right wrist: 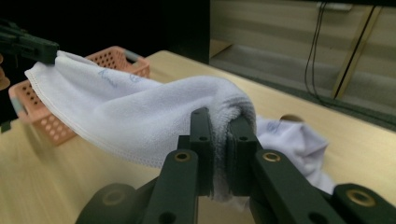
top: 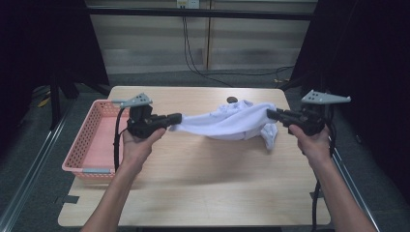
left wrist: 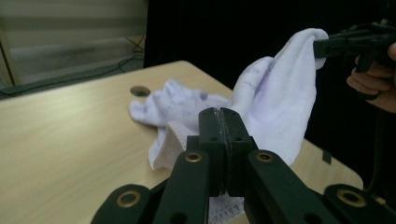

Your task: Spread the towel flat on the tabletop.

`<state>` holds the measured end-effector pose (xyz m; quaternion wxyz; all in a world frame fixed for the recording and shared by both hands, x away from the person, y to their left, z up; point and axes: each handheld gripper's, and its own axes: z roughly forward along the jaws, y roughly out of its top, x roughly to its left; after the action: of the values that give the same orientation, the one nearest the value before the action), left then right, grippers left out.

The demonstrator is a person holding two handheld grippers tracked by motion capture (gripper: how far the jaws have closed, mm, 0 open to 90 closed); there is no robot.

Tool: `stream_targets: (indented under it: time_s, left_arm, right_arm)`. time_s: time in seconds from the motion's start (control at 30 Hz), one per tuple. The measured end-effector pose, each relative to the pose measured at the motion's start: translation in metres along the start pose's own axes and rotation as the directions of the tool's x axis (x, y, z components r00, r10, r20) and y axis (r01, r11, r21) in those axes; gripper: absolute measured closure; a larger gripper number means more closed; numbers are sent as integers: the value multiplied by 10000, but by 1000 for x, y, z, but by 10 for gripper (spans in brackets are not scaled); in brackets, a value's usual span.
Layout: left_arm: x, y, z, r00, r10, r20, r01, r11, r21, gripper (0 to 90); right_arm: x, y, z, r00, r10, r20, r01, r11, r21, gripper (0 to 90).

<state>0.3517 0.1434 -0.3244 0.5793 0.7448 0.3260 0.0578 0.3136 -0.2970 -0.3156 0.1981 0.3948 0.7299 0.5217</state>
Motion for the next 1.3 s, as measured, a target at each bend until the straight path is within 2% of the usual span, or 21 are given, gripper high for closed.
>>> stream_targets:
  time_s: [0.1,0.13,0.23,0.3,0.33,0.47,0.5,0.53,0.6,0.67,0.77,0.8,0.83,0.9,1.0,1.03,1.07,1.17,1.2,1.27,1.3]
  left_arm:
    - [0,14,-2,9999,44,-103,-47,9995,-302,892]
    - [0,23,-3,9999,78,-109,-83,9987,-499,892]
    - [4,48,-8,9997,-24,-246,0,9950,-1003,892]
    - [6,55,-9,9995,20,-313,-52,9946,-1037,893]
    - [6,68,-7,9984,149,-544,-205,9944,-1033,893]
    - [4,92,-10,9985,92,-537,-171,9889,-1476,893]
    - [4,92,-10,9985,92,-537,-171,9889,-1476,893]
    - [-1,104,-18,9978,319,-575,-412,9847,-1691,893]
    - [-9,110,-27,9983,442,-371,-504,9809,-1876,893]
    - [-17,107,-34,9962,725,-479,-795,9831,-1647,893]
    - [-24,83,-37,9953,905,-335,-934,9906,-998,892]
    - [-25,71,-38,9968,776,-203,-791,9935,-824,892]
    - [-25,57,-38,9975,681,-174,-691,9957,-615,892]
    - [-27,22,-39,9991,327,282,-318,9990,-302,892]
    - [-32,-23,-39,9985,250,491,-265,9992,296,892]
    - [-35,-40,-39,9984,104,562,-148,9969,775,891]
    - [-37,-51,-39,9984,192,529,-244,9948,987,891]
    - [-49,-99,-46,9951,-335,927,192,9884,1510,890]
    - [-53,-110,-48,9960,-266,855,114,9848,1732,890]
    - [-63,-135,-52,9928,-403,1132,155,9772,2119,889]
    - [-67,-146,-56,9930,-468,1080,214,9739,2258,887]
  right_arm:
    - [-4,16,-4,10000,48,0,-48,9997,-235,844]
    - [-9,36,-8,9997,-8,224,19,9989,-470,846]
    - [-17,61,-13,9991,86,404,-49,9958,-912,847]
    - [-23,80,-16,9992,157,378,-108,9921,-1249,848]
    - [-25,93,-17,9987,138,487,-73,9913,-1311,852]
    - [-25,126,-15,9964,-39,843,169,9879,-1543,857]
    - [-25,133,-16,9953,-122,964,287,9847,-1719,858]
    - [-26,140,-19,9963,-125,848,281,9822,-1856,858]
    - [-26,146,-27,9976,-29,694,185,9742,-2250,861]
    - [-23,143,-33,9993,-23,365,110,9707,-2399,861]
    - [-13,117,-37,9996,-189,206,227,9789,-2029,863]
    - [-9,104,-38,9997,-210,94,223,9833,-1808,864]
    - [-5,89,-39,9998,-187,-44,177,9863,-1641,866]
    - [5,57,-42,9993,-268,-255,238,9936,-1108,867]
    - [21,5,-48,9978,-271,-605,251,9991,-329,869]
    - [26,-13,-50,9962,-75,-873,57,9998,-211,869]
    - [32,-35,-53,9951,36,-984,-26,10000,96,869]
    - [46,-80,-62,9915,356,-1254,-284,9978,591,869]
    - [53,-99,-68,9898,484,-1336,-374,9958,835,868]
    - [63,-122,-75,9871,572,-1496,-396,9922,1184,867]
    - [70,-133,-78,9861,658,-1527,-456,9902,1323,859]
